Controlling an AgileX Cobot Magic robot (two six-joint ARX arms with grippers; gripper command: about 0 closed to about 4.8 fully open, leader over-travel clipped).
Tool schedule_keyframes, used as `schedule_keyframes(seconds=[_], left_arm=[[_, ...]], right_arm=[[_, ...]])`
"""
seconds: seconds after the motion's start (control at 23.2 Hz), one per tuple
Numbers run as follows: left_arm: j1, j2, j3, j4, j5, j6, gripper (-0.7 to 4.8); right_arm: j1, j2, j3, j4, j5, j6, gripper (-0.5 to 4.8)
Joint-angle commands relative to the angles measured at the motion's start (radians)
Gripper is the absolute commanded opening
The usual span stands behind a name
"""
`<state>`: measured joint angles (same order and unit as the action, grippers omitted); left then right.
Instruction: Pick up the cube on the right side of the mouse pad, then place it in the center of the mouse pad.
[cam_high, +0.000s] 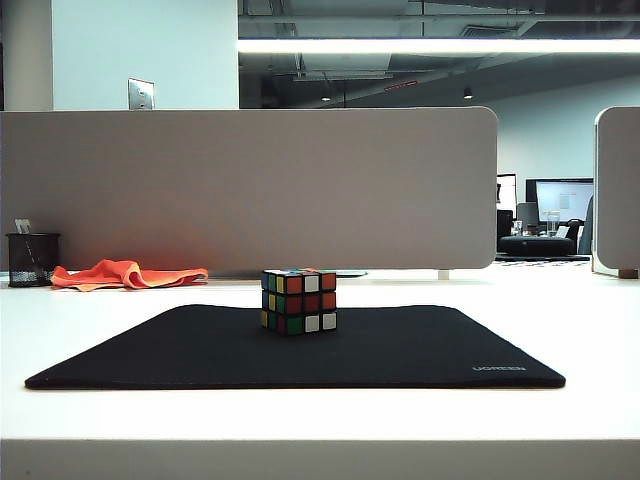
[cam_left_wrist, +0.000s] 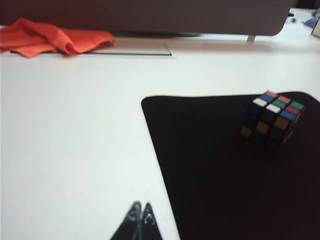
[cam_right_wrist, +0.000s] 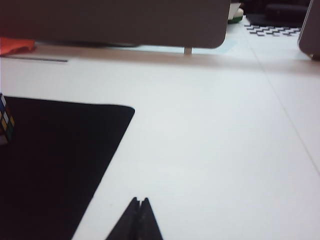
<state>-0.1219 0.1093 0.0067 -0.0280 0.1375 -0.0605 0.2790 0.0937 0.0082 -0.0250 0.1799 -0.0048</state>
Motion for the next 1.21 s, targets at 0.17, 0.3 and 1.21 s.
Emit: schedule_keyframes(seconds=[0.17,0.3,1.21], left_arm=[[0.002,-0.011,0.000,-0.018,0.020,-0.003,-0.06],[0.002,-0.011,0.000,-0.018,0.020,-0.003,-0.06],[0.098,-0.107,0.000,-0.016,0.023,0.000,-0.05]], right_arm=[[0.001,0.000,0.003,-0.061,0.002,0.005,0.03],[0.001,0.000,0.003,-0.061,0.002,0.005,0.03],[-0.104,-0.095,0.002,-0.050,0.002,0.005,0.03]])
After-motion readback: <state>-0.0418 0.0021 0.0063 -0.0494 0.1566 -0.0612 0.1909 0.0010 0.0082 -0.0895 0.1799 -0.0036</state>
